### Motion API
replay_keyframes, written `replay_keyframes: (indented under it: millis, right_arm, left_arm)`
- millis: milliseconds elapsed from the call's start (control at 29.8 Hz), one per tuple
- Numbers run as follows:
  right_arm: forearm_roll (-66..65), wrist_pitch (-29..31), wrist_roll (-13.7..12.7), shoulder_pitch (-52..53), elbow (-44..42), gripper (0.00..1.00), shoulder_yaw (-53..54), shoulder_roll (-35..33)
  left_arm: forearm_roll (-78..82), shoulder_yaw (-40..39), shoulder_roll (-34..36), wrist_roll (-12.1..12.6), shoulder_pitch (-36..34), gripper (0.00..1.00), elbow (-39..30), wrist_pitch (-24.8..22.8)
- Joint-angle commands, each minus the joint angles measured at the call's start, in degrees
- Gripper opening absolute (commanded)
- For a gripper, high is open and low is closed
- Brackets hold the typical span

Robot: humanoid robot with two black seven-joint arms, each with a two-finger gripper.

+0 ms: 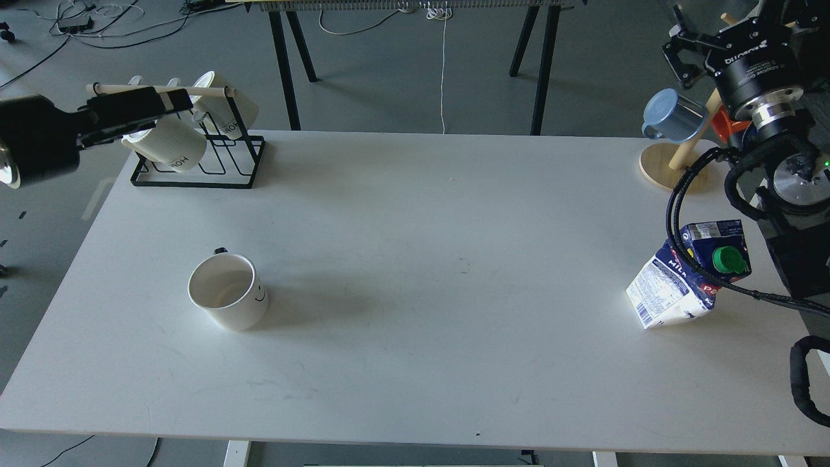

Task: Place cup and milk with both arms
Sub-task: 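Lower the left gripper and grasp the white mug's rim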

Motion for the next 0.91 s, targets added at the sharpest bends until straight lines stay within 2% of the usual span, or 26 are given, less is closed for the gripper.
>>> replay_keyframes:
  millis: [0,101,436,670,872]
  right_arm:
    - [0.0,0.0,0.0,0.1,0.0,0.99,0.1,-0.1]
    - [0.0,0.0,0.0,0.1,0.0,0.99,0.2,-0.2]
    - [0.0,0.0,0.0,0.1,0.1,0.99,0.8,-0.1]
    - [0.0,0.0,0.0,0.2,0.4,0.99,0.9,-0.1]
    - [0.0,0.0,0.0,0.2,1.1,0.99,1.3,-0.1]
  left_arm:
    - [17.0,3.3,-1.0,0.4,0.0,0.96,-1.2,0.0]
    - [26.1,4.6,-2.1,-0.1,0.0,0.94,-0.8,0.0]
    - [27.3,16.3,-2.9,0.2,1.4,0.88,-0.5,0.1]
    - [27.5,17.0,-7.2,0.5,2.1,0.82,3.1,0.1]
    - [32.0,17.0,-11.1,0.3,3.5,0.69,6.9,0.3]
